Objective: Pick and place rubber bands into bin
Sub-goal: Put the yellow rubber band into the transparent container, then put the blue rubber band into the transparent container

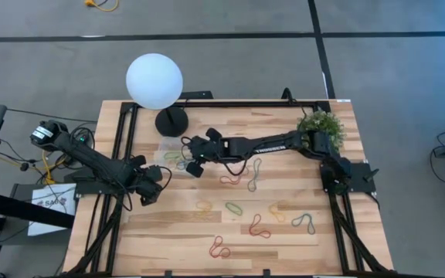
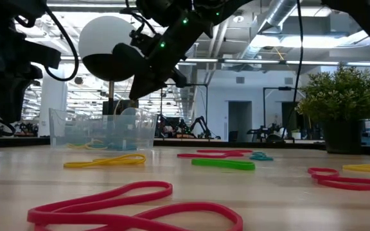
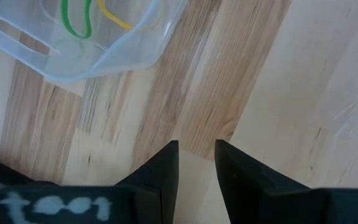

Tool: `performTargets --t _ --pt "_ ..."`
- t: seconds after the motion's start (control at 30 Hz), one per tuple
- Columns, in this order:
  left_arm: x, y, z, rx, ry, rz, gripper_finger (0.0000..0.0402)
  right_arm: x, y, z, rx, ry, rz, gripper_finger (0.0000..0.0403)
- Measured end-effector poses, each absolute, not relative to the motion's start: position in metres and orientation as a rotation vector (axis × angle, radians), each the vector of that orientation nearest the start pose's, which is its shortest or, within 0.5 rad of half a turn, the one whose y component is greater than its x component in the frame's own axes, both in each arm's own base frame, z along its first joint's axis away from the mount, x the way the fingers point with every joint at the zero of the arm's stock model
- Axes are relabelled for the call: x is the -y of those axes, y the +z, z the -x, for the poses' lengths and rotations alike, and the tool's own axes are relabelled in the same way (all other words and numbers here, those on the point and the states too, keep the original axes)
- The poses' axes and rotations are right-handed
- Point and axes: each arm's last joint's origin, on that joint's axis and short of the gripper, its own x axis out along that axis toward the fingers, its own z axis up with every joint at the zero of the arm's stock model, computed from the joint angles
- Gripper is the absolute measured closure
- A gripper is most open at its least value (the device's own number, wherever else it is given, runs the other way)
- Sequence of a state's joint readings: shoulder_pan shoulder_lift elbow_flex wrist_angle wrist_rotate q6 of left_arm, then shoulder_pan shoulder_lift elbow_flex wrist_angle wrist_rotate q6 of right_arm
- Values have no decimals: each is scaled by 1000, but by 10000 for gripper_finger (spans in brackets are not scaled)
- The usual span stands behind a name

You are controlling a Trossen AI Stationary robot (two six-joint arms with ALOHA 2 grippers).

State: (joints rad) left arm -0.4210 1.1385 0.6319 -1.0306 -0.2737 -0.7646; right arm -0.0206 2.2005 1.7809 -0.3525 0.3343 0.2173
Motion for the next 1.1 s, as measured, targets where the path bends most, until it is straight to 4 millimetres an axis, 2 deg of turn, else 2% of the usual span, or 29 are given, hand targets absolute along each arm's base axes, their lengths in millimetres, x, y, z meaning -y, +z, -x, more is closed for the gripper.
performTargets --t 0.17,0.3,0.47,0.6,0.8,0.97,1.1 --pt "57 181 -146 -1366 425 105 307 21 205 -491 -731 -422 -84 348" --pt "57 181 -146 -1366 425 105 307 21 205 -491 -737 -411 -56 342" --pt "57 181 -146 -1366 425 105 307 10 223 -484 -740 -362 29 343" --pt "57 181 -146 -1366 425 106 307 -6 255 -464 -780 -319 73 343" --pt "57 181 -147 -1356 421 113 307 -36 297 -417 -928 -204 112 343" --pt "58 181 -149 -1337 413 124 307 -56 308 -387 -1084 -37 7 343" --pt "59 182 -150 -1325 408 130 307 -60 301 -371 -1261 -72 -34 344"
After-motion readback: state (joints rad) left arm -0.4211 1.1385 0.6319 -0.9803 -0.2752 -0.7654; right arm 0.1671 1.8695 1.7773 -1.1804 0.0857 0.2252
